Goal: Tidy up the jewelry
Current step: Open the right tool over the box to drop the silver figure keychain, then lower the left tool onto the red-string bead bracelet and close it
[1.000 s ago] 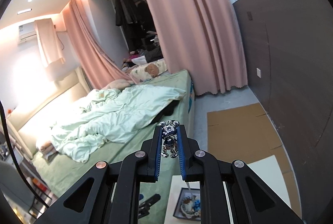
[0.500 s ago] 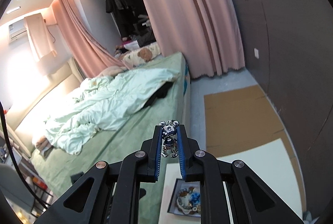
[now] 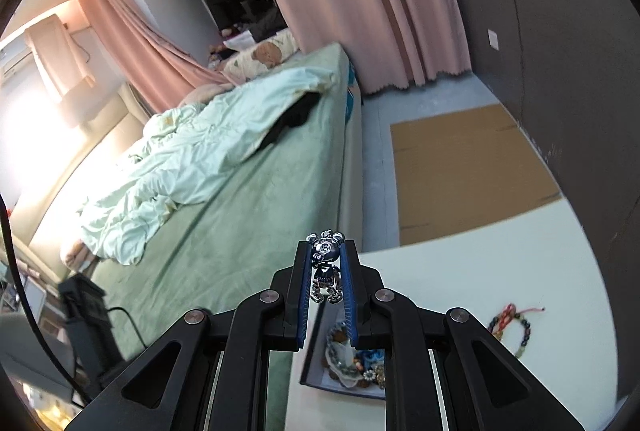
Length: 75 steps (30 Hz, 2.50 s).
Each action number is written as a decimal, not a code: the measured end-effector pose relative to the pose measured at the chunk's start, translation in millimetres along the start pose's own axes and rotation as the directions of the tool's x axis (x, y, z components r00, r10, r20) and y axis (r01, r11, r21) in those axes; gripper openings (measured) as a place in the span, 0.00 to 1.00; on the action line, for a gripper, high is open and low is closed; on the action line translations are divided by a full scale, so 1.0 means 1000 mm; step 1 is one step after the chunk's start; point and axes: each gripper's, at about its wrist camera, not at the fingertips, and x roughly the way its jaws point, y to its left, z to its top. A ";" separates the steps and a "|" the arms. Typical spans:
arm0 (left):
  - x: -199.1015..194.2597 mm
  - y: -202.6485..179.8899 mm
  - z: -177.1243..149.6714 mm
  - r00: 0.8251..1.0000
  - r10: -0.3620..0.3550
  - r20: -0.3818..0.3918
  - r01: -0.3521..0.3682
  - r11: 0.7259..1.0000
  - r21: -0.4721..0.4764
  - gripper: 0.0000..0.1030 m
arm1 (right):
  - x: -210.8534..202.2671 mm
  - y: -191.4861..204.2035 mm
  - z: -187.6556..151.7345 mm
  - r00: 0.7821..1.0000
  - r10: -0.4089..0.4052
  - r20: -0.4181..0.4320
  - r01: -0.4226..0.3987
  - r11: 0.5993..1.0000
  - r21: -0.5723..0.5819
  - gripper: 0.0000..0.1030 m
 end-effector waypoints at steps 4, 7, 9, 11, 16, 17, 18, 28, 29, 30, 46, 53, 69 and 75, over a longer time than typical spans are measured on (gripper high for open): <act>0.000 0.001 0.002 1.000 -0.005 0.019 0.005 1.000 -0.011 0.99 | 0.020 -0.009 -0.013 0.999 0.015 -0.043 -0.015 1.000 0.006 0.15; 0.006 -0.004 -0.001 1.000 0.000 0.016 0.000 1.000 0.020 0.98 | 0.033 -0.018 -0.021 0.997 0.007 -0.082 -0.006 1.000 0.018 0.16; 0.007 -0.008 -0.003 1.000 0.003 0.022 -0.004 0.999 0.043 0.97 | 0.038 -0.028 -0.026 0.994 0.029 -0.104 -0.024 0.999 0.044 0.28; 0.007 -0.012 -0.006 0.999 0.001 0.033 -0.003 0.998 0.060 0.96 | 0.035 -0.039 -0.030 0.994 0.049 -0.098 -0.042 0.996 0.076 0.51; 0.007 -0.023 -0.014 0.997 0.001 0.081 -0.006 0.998 0.069 0.96 | 0.000 -0.065 -0.030 1.000 0.005 -0.012 -0.004 0.994 0.107 0.59; 0.007 -0.026 -0.016 0.996 -0.008 0.091 0.002 0.998 0.069 0.96 | -0.008 -0.070 -0.030 1.000 -0.002 0.013 0.000 0.993 0.115 0.59; 0.007 -0.030 -0.018 0.995 -0.019 0.095 0.012 0.997 0.075 0.96 | -0.020 -0.076 -0.031 0.999 -0.020 0.045 0.014 0.992 0.125 0.60; 0.020 -0.071 -0.046 0.991 -0.096 0.094 0.085 0.990 0.116 0.96 | -0.073 -0.131 -0.051 0.976 -0.178 0.121 0.143 0.956 0.256 0.65; 0.021 -0.077 -0.050 0.991 -0.097 0.090 0.084 0.987 0.135 0.96 | -0.074 -0.135 -0.052 0.976 -0.187 0.116 0.152 0.953 0.264 0.65; 0.023 -0.085 -0.053 0.992 -0.098 0.079 0.085 0.984 0.160 0.96 | -0.076 -0.140 -0.054 0.977 -0.188 0.104 0.153 0.949 0.276 0.65; 0.079 -0.154 -0.114 0.986 -0.015 -0.166 0.089 0.890 0.448 0.85 | -0.064 -0.212 -0.075 0.988 -0.132 -0.079 0.153 0.875 0.458 0.65; 0.119 -0.187 -0.131 0.954 0.109 -0.278 0.063 0.836 0.544 0.68 | -0.041 -0.243 -0.087 0.990 -0.014 -0.143 0.094 0.813 0.574 0.65; 0.191 -0.214 -0.173 0.873 0.346 -0.344 0.011 0.691 0.723 0.59 | -0.042 -0.278 -0.082 0.995 0.029 -0.097 0.044 0.743 0.667 0.58; 0.203 -0.206 -0.171 0.871 0.336 -0.358 0.009 0.718 0.696 0.46 | -0.038 -0.279 -0.081 0.994 0.047 -0.098 0.032 0.738 0.674 0.58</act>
